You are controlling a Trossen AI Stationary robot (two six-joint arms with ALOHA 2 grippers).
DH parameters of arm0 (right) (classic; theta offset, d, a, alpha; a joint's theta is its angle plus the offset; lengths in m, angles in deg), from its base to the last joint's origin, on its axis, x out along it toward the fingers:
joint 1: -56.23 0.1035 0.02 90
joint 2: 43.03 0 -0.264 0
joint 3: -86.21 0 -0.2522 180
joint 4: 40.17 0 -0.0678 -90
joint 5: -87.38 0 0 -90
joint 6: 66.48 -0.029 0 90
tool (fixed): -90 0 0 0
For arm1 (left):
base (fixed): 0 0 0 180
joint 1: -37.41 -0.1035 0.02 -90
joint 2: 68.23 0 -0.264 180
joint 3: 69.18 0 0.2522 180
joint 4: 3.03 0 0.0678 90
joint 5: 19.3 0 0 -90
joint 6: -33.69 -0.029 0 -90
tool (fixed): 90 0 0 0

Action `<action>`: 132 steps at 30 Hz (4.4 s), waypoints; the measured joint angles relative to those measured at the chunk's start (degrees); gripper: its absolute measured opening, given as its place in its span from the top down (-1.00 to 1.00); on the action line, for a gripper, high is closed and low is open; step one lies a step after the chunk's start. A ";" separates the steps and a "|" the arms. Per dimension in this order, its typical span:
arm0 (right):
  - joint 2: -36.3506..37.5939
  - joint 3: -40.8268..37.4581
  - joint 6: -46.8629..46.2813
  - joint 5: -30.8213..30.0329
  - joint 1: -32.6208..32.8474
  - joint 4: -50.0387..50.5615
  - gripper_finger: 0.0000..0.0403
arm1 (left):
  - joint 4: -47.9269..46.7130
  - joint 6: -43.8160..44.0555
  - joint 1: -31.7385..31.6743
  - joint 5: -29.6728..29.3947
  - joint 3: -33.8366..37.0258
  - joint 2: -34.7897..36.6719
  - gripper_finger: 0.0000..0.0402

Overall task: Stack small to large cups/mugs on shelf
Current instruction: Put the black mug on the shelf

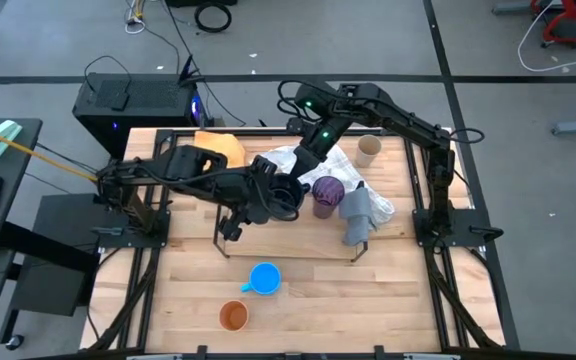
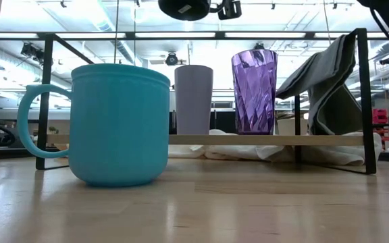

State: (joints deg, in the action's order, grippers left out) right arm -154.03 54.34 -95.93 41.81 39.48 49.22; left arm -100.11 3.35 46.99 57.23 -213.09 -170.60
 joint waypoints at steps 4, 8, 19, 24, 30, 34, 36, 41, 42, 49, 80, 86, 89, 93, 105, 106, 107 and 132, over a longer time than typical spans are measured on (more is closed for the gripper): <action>0.00 0.00 -0.16 -0.11 0.29 -0.23 0.96 | 0.02 0.39 -0.34 0.22 0.07 0.00 0.34; 0.00 0.00 -0.13 -0.31 0.33 -0.39 0.96 | 0.00 0.76 -0.61 0.25 0.12 -0.54 0.33; -0.02 0.00 -0.83 -0.42 0.18 -3.68 0.97 | 1.37 -2.06 -0.54 0.65 0.20 -1.77 0.88; -0.02 0.00 -1.11 -0.35 0.06 -4.55 0.97 | 1.98 -1.60 -0.56 0.16 0.17 -1.62 0.88; -0.02 0.00 -0.06 -0.06 -0.17 -4.94 0.96 | 1.98 -1.33 -0.58 -0.29 0.17 -1.62 0.88; -0.02 0.00 1.26 0.43 -0.09 -6.06 0.71 | 1.84 -0.46 -0.63 -0.66 0.17 -1.60 0.88; 0.00 0.02 1.29 0.77 -0.09 -6.83 0.56 | 1.71 -0.35 -0.66 -0.75 0.17 -1.51 0.88; 0.00 0.03 1.12 1.35 -0.40 -7.65 0.29 | 1.23 -0.05 -0.72 -1.13 0.17 -1.51 0.88; 0.00 0.07 1.10 1.39 -0.64 -7.70 0.25 | 1.04 -0.02 -0.75 -1.20 0.17 -1.51 0.88; 1.12 0.13 1.34 1.92 -5.03 -7.17 0.15 | -0.57 1.06 -1.01 -3.69 0.17 -1.51 0.88; 22.78 0.11 10.17 -24.33 -10.66 -1.15 0.15 | -2.87 13.38 -22.58 7.41 0.31 1.55 0.88; 24.30 0.10 10.15 -29.32 -6.97 -1.42 0.15 | -2.15 13.16 -27.99 9.91 0.63 1.55 0.88; 24.25 0.09 10.14 -29.67 -5.50 -1.43 0.15 | -2.85 13.27 -31.46 9.66 2.52 1.55 0.88; 23.77 0.06 10.53 -31.34 -3.93 -1.52 0.15 | 1.35 16.21 -34.35 13.54 7.96 1.65 0.88; 23.43 0.03 11.52 -32.13 -4.00 -1.56 0.17 | 3.79 16.90 -28.70 15.64 25.32 3.37 0.88; 23.43 0.02 11.58 -32.11 -4.00 -1.56 0.17 | 4.59 17.91 -28.45 15.48 26.77 4.30 0.88; 23.43 0.02 11.67 -32.11 -4.00 -1.56 0.18 | 5.98 18.49 -28.27 15.66 28.20 5.20 0.88; 23.41 0.03 10.57 -31.96 -4.00 -2.76 0.19 | 20.97 30.16 -19.85 15.38 46.90 12.15 0.88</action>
State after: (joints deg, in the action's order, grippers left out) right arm -130.62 54.37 -85.36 9.84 35.48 46.46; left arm -79.15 33.51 27.14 72.61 -166.19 -158.45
